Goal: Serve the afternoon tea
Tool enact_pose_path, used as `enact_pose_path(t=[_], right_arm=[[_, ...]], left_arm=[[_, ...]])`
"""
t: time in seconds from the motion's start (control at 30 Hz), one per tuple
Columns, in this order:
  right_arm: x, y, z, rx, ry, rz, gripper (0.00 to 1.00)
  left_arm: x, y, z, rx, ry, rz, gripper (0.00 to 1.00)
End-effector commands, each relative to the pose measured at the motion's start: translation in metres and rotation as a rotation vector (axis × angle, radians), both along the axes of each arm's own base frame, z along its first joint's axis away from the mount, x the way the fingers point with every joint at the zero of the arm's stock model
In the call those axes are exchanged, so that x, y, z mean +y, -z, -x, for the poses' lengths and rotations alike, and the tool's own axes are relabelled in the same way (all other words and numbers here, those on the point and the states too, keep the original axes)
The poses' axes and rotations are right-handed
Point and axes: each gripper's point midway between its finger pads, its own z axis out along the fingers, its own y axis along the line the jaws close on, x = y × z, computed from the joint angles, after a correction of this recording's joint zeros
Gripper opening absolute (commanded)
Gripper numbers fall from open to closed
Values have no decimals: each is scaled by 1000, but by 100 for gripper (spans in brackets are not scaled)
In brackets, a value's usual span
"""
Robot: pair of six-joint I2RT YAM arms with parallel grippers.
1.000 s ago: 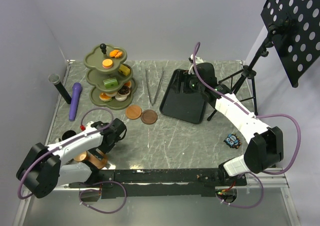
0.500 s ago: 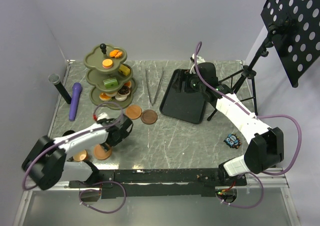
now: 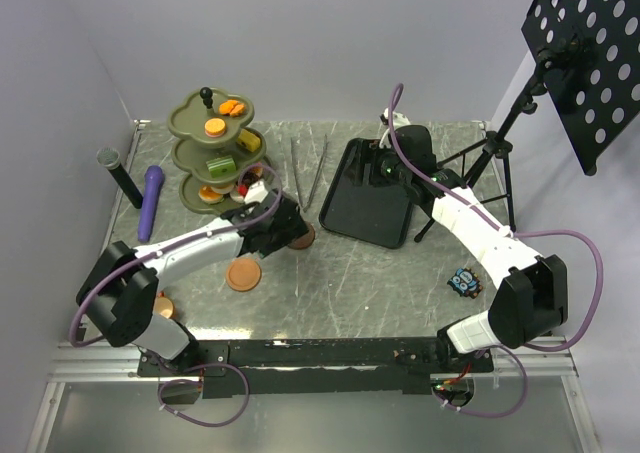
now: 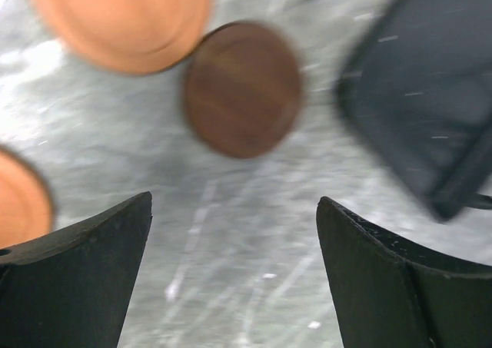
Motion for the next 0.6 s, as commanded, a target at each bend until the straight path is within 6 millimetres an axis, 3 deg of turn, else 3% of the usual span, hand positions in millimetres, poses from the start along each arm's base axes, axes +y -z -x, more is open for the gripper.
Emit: enact_pose_path(t=[0.0, 0.07, 0.27, 0.57], right_arm=[[-2, -27, -5, -69, -4, -9, 82], [-2, -28, -8, -71, -1, -5, 83], [-3, -33, -12, -88, -2, 9, 83], [-5, -40, -15, -107, 4, 11, 84]], left_arm=[[-7, -51, -18, -100, 17, 10, 93], [11, -51, -7, -67, -8, -42, 93], [72, -5, 52, 145, 15, -218, 99], [114, 27, 97, 303, 43, -327, 100]])
